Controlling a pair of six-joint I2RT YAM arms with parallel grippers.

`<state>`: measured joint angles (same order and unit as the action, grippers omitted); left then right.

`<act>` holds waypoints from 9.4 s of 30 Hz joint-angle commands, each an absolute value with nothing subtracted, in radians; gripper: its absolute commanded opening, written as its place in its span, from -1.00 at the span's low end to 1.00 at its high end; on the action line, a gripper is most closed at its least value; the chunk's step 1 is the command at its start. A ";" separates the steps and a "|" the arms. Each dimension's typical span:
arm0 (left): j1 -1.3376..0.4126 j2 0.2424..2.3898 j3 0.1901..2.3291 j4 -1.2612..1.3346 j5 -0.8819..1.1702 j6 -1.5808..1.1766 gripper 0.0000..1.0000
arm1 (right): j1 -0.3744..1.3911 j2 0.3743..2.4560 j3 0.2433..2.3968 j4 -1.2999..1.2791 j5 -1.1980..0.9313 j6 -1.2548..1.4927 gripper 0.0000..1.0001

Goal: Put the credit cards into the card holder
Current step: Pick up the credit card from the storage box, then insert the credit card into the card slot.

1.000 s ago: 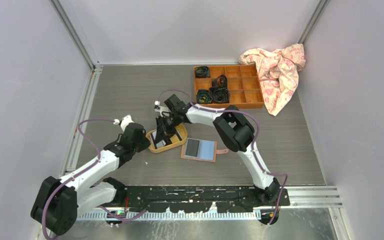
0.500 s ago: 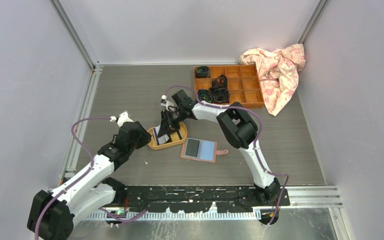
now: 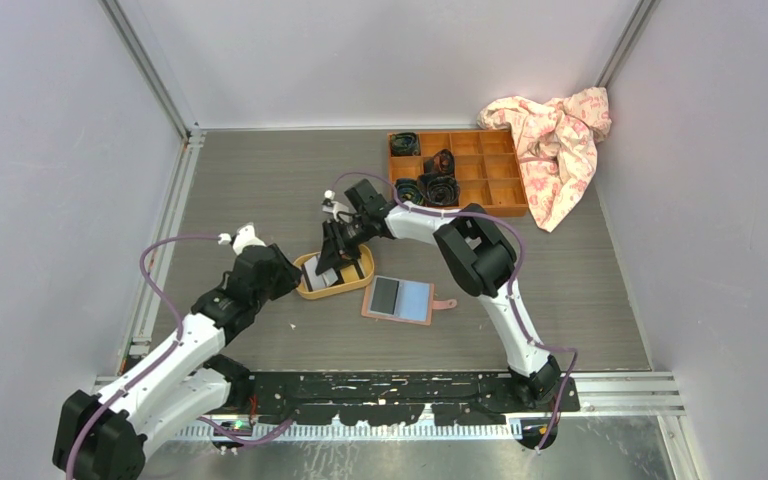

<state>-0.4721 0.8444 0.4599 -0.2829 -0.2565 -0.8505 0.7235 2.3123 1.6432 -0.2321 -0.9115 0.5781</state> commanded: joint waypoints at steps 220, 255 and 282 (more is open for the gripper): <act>-0.979 1.522 0.498 0.729 -0.072 -0.966 -1.00 | 0.335 1.439 0.946 -0.464 -0.807 -0.355 0.58; -0.975 0.400 0.316 -0.331 -0.172 -0.799 -1.00 | 0.688 1.861 1.236 -0.203 -0.509 0.035 -0.50; -0.978 1.046 0.300 0.623 -0.054 -0.893 -1.00 | 0.321 1.277 0.884 -0.292 -1.078 -0.361 0.30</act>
<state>-0.9752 0.9302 0.2302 0.3302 -0.0765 -0.9096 0.4248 1.2999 1.0378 -0.3485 -0.7673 -0.2546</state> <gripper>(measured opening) 0.009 0.645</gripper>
